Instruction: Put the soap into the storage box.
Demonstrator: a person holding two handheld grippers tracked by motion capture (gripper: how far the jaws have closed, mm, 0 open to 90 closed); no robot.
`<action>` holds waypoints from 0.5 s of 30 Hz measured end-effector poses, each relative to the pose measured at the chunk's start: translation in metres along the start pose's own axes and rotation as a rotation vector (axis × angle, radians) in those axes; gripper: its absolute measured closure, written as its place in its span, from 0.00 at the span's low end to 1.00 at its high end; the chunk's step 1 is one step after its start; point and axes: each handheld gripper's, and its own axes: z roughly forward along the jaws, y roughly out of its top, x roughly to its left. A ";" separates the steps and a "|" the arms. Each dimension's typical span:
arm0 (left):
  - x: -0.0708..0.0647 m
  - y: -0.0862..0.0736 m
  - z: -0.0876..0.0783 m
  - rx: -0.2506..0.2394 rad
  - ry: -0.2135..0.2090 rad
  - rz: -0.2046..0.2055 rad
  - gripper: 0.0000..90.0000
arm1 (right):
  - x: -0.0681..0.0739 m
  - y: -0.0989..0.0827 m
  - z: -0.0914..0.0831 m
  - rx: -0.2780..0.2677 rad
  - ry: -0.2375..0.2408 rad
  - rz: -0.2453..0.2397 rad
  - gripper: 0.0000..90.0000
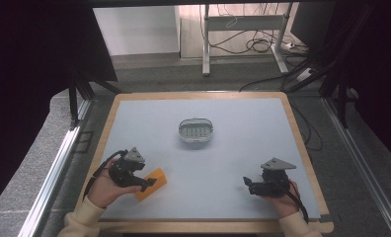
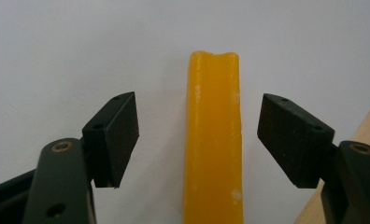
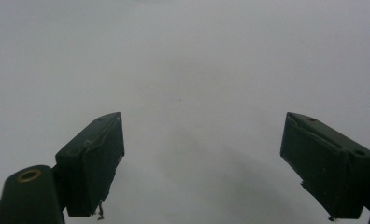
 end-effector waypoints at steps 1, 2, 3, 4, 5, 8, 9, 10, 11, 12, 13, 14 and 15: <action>-0.001 0.000 0.003 0.006 -0.001 -0.008 0.33 | 0.000 0.000 0.000 0.001 0.001 0.000 0.16; -0.001 0.000 0.003 0.006 -0.001 -0.008 0.33 | 0.000 0.000 0.000 0.001 0.001 0.000 0.16; -0.001 0.000 0.008 0.027 0.000 -0.007 0.33 | 0.000 0.000 0.001 0.003 0.001 0.000 0.16; -0.001 0.000 0.008 0.027 0.000 -0.007 0.33 | 0.000 0.000 0.001 0.003 0.001 0.000 0.16; -0.002 0.001 0.010 0.044 0.000 -0.006 0.33 | 0.000 0.000 0.001 0.004 0.001 0.000 0.16; -0.003 0.001 0.013 0.049 -0.002 -0.008 0.34 | 0.000 0.000 0.001 0.004 0.000 -0.002 0.16; -0.003 0.002 0.014 0.059 -0.003 -0.007 0.34 | 0.001 0.000 0.001 0.005 0.000 -0.002 0.16; -0.003 0.002 0.014 0.059 -0.003 -0.007 0.34 | 0.001 0.000 0.001 0.005 0.000 -0.002 0.16; -0.004 0.002 0.016 0.065 -0.007 -0.005 0.35 | 0.000 0.000 0.001 0.006 0.000 -0.002 0.16; -0.004 0.002 0.018 0.071 -0.010 -0.005 0.35 | 0.000 0.000 0.001 0.006 0.000 -0.002 0.16; -0.005 0.003 0.019 0.081 -0.008 -0.003 0.35 | 0.000 0.000 0.001 0.005 0.000 -0.001 0.16; -0.007 0.003 0.023 0.099 -0.004 0.002 0.35 | 0.000 0.000 0.001 0.005 0.000 -0.001 0.16; -0.007 0.003 0.023 0.099 -0.004 0.002 0.36 | 0.000 0.000 0.001 0.005 0.000 -0.001 0.16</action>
